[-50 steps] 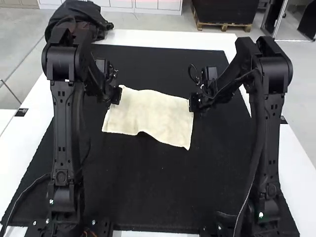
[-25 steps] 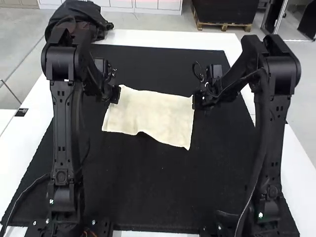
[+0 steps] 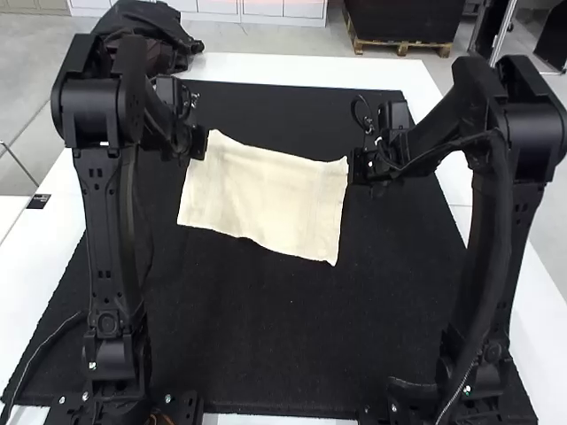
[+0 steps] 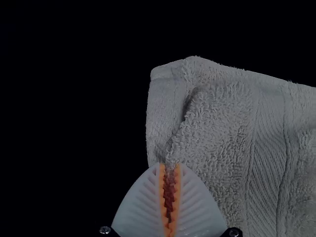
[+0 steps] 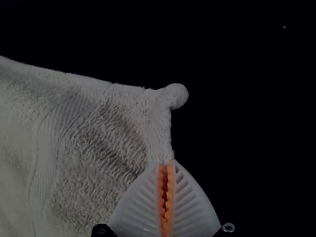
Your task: Fold the towel.
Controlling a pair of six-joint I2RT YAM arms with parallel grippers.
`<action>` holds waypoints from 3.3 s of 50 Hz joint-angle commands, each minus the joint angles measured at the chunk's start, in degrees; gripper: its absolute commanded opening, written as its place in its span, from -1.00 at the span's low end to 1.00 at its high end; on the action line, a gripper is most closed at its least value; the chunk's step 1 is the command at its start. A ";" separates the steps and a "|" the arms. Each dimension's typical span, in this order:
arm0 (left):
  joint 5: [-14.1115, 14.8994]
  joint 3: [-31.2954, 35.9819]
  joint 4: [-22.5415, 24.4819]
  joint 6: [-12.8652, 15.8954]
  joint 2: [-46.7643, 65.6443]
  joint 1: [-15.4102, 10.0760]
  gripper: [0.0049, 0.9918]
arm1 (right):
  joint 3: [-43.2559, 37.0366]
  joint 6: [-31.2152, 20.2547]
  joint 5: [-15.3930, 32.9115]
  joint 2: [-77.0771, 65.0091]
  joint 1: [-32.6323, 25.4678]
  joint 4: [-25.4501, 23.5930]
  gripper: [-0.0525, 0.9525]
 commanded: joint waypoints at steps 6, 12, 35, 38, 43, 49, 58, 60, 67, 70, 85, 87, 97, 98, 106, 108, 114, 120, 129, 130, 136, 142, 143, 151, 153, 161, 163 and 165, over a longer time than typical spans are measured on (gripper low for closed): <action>0.01 0.40 -2.40 -0.74 -3.56 1.18 -0.96 | -0.98 2.04 -2.26 -4.81 0.62 -1.58 -0.94; -0.08 -1.62 -1.96 -0.66 -4.79 1.53 -0.96 | -1.59 2.83 -4.11 -5.86 0.88 -3.69 -0.94; -0.08 -11.64 3.32 -0.22 -9.72 3.03 -0.96 | -5.55 2.92 -8.15 -10.17 0.62 -6.94 -0.94; -0.08 -12.52 3.75 -0.22 -10.33 3.47 -0.97 | -6.34 2.92 -8.41 -10.96 0.53 -6.86 -0.94; -0.08 -13.84 3.75 -0.22 -11.56 4.08 -0.97 | -7.39 3.27 -8.68 -12.10 0.71 -6.86 -0.94; 0.01 -15.42 3.84 -0.22 -13.41 4.44 -0.96 | -8.45 4.06 -9.47 -13.07 0.88 -7.12 -0.94; 0.09 -17.71 3.32 -0.57 -15.96 4.44 -0.96 | -9.50 4.41 -10.35 -14.56 0.79 -8.61 -0.94; 0.09 -18.23 3.14 -0.66 -16.57 4.44 -0.96 | -9.86 4.41 -10.61 -14.92 0.79 -8.97 -0.94; 0.09 -20.61 3.67 -0.66 -18.50 4.44 -0.96 | -11.35 4.41 -11.31 -16.50 0.88 -9.93 -0.94; 0.09 -21.57 3.93 -0.66 -18.94 4.44 -0.97 | -12.14 4.41 -11.58 -17.03 0.88 -10.11 -0.94; 0.09 -26.58 6.22 -0.57 -20.61 4.70 -0.96 | -15.48 4.41 -11.67 -19.22 0.71 -10.37 -0.94; 0.09 -27.20 6.48 -0.57 -20.79 4.70 -0.96 | -15.74 4.41 -11.67 -19.40 0.88 -10.46 -0.94; 0.01 -28.96 7.09 -0.57 -20.97 4.70 -0.96 | -17.33 4.24 -11.67 -19.49 0.97 -10.64 -0.94; 0.09 -29.13 7.09 -0.57 -20.97 4.70 -0.96 | -17.50 4.24 -11.67 -19.49 0.97 -10.64 -0.94; 0.01 -30.36 7.18 -0.57 -21.14 4.70 -0.96 | -19.35 4.32 -11.75 -19.49 0.97 -10.64 -0.94; 0.01 -30.80 7.45 -0.57 -21.14 4.70 -0.96 | -19.87 4.32 -11.75 -19.49 0.97 -10.64 -0.94; -0.08 -31.94 7.62 -0.57 -21.14 4.70 -0.96 | -21.46 4.15 -11.75 -19.49 0.88 -10.64 -0.94; -0.08 -33.97 10.08 -0.48 -21.14 5.49 -0.96 | -23.04 3.97 -11.75 -19.49 0.97 -10.64 -0.94; -0.08 -36.43 13.77 0.31 -20.97 6.81 -0.96 | -25.50 4.41 -11.75 -19.31 0.97 -8.35 -0.94; -0.08 -36.60 14.21 0.40 -20.97 6.90 -0.96 | -25.85 4.41 -11.75 -19.22 0.97 -8.00 -0.94; -0.17 -38.80 18.26 0.49 -20.88 7.34 -0.95 | -26.99 4.41 -11.14 -18.34 1.06 -5.45 -0.82; -0.26 -40.38 21.42 0.40 -20.79 7.34 -0.52 | -26.91 4.76 -10.26 -18.26 1.06 -5.36 -0.05; -0.26 -40.56 21.60 0.40 -20.79 7.34 -0.42 | -26.82 4.76 -9.82 -18.26 1.06 -5.36 0.06; -0.43 -40.82 22.21 0.31 -20.79 7.34 0.76 | -26.47 4.85 -9.73 -18.43 1.06 -5.36 0.61; -0.61 -40.82 22.21 0.22 -20.88 7.34 0.92 | -26.38 4.85 -9.73 -18.61 1.06 -5.45 0.75; -1.05 -40.65 23.09 -1.89 -20.88 8.39 0.94 | -25.76 5.38 -10.00 -18.87 1.94 -5.28 0.89; -1.05 -40.65 23.97 -2.94 -20.88 8.74 0.94 | -25.50 6.08 -9.73 -18.96 2.38 -5.19 0.89; -0.96 -40.65 24.58 -3.82 -20.97 9.27 0.94 | -25.06 7.14 -9.64 -18.96 2.81 -5.28 0.89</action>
